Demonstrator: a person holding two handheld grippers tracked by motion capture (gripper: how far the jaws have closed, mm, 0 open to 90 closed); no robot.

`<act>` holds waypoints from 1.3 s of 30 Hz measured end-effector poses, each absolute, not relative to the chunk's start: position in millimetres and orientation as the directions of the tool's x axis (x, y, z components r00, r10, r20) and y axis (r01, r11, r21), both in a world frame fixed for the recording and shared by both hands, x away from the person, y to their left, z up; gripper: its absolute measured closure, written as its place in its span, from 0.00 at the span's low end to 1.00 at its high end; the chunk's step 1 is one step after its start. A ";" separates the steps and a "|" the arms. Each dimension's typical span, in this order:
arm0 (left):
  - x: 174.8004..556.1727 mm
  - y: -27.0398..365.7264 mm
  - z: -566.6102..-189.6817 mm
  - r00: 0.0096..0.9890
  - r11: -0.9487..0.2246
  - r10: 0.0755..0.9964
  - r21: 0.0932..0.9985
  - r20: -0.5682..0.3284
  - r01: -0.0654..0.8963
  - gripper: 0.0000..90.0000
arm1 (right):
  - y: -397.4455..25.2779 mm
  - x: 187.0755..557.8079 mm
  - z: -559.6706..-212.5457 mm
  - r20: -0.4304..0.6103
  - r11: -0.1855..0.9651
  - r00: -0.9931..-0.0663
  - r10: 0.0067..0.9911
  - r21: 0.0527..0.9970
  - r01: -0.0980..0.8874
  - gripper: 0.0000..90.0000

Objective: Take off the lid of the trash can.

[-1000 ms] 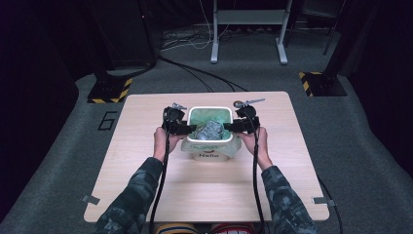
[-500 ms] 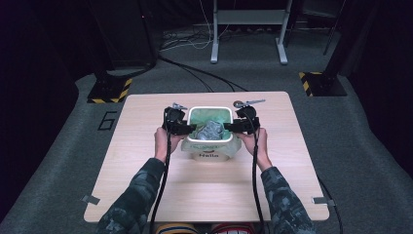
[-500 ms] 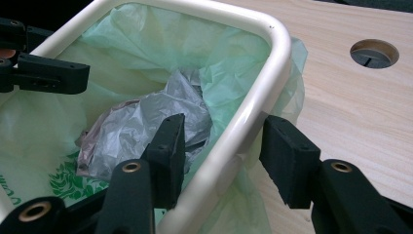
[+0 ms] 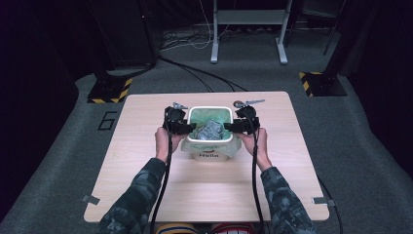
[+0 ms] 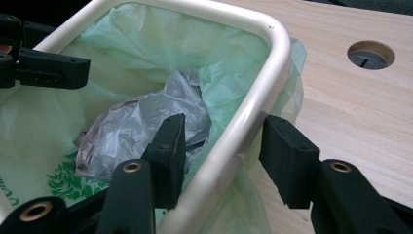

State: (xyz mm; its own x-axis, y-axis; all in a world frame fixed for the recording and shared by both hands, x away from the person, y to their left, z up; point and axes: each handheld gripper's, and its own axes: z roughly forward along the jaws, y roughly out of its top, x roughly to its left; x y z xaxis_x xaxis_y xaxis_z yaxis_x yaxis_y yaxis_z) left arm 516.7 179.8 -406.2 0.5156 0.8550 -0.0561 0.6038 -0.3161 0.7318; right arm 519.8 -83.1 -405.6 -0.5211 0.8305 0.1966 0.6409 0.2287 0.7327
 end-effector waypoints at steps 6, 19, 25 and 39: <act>516.3 178.9 -405.5 0.507 -0.314 0.861 0.742 -0.041 0.593 0.67 | -82.1 518.1 -404.7 0.181 0.224 -0.520 0.835 0.750 0.622 0.59; 515.4 179.4 -399.4 0.512 -0.317 0.858 0.743 -0.039 0.589 0.67 | -84.0 516.2 -399.2 0.190 0.212 -0.520 0.833 0.759 0.616 0.60; 512.6 180.6 -390.7 0.509 -0.306 0.860 0.752 -0.046 0.585 0.67 | -84.3 514.4 -394.9 0.194 0.204 -0.520 0.832 0.764 0.612 0.62; 508.8 183.4 -374.1 0.513 -0.284 0.855 0.759 -0.075 0.585 0.70 | -85.4 509.5 -379.3 0.200 0.184 -0.517 0.832 0.780 0.598 0.67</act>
